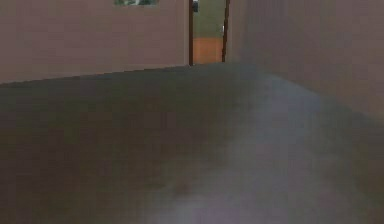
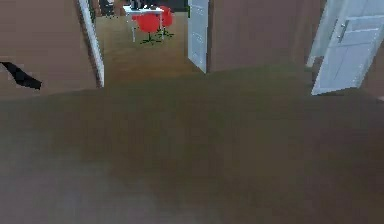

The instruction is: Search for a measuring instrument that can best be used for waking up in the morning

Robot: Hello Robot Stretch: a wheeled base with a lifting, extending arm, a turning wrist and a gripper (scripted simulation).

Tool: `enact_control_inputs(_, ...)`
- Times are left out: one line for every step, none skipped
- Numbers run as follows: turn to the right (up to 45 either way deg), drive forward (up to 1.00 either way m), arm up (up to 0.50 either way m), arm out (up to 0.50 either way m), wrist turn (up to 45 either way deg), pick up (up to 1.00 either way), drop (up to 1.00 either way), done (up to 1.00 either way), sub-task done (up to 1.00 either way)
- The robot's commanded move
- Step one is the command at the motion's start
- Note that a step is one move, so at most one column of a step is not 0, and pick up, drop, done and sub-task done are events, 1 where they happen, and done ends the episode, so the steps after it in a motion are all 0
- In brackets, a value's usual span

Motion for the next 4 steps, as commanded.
enact_control_inputs(0.0,1.00,0.00,0.00,0.0,0.00,0.00,0.00,0.00)
enact_control_inputs(0.0,1.00,0.00,0.00,0.0,0.00,0.00,0.00,0.00)
enact_control_inputs(3.0,0.00,0.00,0.00,0.0,0.00,0.00,0.00,0.00)
enact_control_inputs(0.0,1.00,0.00,0.00,0.0,0.00,0.00,0.00,0.00)
